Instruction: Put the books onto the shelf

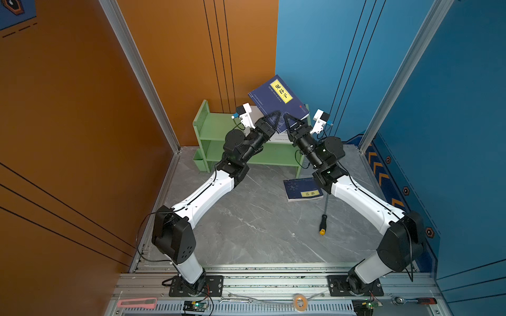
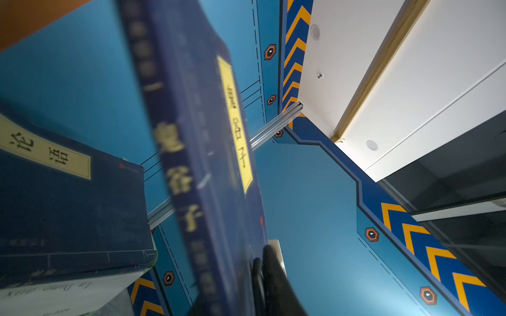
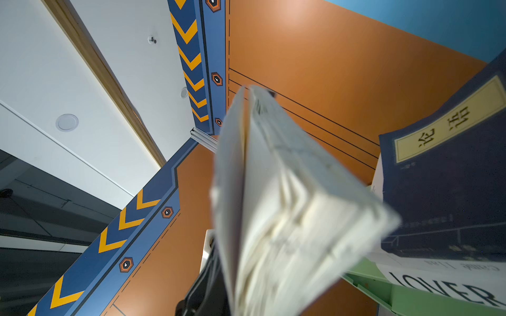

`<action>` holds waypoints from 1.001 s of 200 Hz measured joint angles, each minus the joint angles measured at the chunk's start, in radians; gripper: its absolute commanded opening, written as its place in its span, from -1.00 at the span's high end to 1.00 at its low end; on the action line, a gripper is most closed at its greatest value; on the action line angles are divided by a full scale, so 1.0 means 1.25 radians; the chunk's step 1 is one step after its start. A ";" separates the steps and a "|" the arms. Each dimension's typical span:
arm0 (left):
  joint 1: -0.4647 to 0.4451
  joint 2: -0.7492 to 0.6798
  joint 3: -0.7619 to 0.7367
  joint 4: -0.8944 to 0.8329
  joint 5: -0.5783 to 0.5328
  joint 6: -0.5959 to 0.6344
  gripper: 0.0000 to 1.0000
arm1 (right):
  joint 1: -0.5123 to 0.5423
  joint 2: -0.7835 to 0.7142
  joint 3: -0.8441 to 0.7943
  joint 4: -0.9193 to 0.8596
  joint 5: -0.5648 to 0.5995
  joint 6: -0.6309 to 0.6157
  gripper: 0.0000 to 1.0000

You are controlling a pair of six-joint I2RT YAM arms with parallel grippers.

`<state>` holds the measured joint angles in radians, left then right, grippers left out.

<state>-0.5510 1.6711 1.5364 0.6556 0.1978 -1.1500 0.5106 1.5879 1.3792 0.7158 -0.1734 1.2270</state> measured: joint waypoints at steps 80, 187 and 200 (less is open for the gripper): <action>0.178 -0.010 -0.011 -0.013 0.191 -0.036 -0.53 | -0.143 -0.069 -0.004 -0.170 -0.239 0.001 0.85; 0.237 -0.016 0.022 -0.013 0.563 -0.128 -0.44 | -0.251 -0.176 -0.002 -0.296 -0.475 -0.040 0.85; 0.228 -0.016 0.029 -0.013 0.579 -0.130 -0.37 | -0.251 -0.176 0.000 -0.313 -0.486 -0.048 0.85</action>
<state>-0.2657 1.6512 1.5723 0.6399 0.9211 -1.3128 0.1963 1.3678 1.3796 0.3248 -0.7803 1.1671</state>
